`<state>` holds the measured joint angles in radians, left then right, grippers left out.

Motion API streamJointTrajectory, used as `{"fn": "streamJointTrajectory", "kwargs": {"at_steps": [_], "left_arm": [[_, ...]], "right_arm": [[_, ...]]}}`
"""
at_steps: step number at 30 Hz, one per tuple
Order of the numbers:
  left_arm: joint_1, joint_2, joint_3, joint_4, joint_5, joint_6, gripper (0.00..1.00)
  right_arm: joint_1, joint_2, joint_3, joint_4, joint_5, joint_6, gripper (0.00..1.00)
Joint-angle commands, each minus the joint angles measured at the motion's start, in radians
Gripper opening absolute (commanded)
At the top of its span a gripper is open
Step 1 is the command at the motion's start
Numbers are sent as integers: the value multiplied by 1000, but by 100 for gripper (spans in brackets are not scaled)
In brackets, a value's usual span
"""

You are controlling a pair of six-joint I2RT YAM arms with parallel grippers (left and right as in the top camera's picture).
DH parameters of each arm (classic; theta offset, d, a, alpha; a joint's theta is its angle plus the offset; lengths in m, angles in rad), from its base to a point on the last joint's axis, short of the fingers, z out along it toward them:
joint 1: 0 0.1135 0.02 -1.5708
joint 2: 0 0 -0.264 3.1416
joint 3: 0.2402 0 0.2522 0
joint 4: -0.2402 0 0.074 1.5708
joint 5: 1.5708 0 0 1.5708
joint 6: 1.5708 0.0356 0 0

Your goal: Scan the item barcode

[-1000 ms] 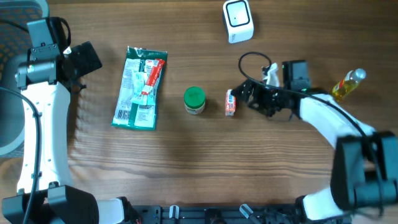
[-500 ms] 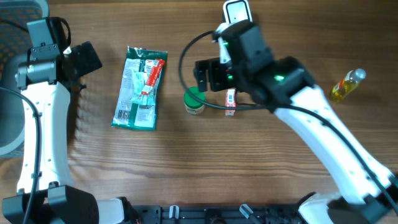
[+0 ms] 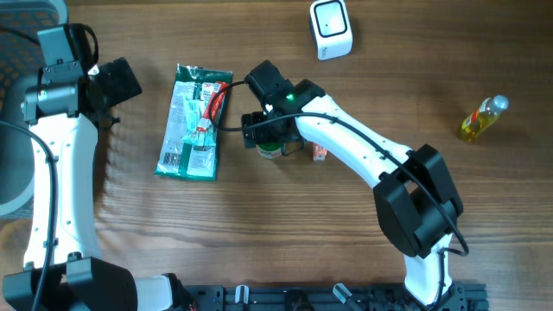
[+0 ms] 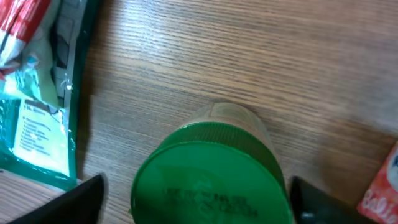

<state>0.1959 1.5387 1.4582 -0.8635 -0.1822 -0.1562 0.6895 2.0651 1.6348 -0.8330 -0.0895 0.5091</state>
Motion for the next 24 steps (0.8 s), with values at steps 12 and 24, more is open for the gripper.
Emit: {"fn": "streamJointTrajectory", "kwargs": {"at_steps": [12,24], "left_arm": [[9,-13,13,3,-9,-9,100],[9,-13,13,3,-9,-9,100]], "right_arm": [[0,-9,29,-61,1,-139,62],[-254,-344,29,-305,33,-383,67]]}}
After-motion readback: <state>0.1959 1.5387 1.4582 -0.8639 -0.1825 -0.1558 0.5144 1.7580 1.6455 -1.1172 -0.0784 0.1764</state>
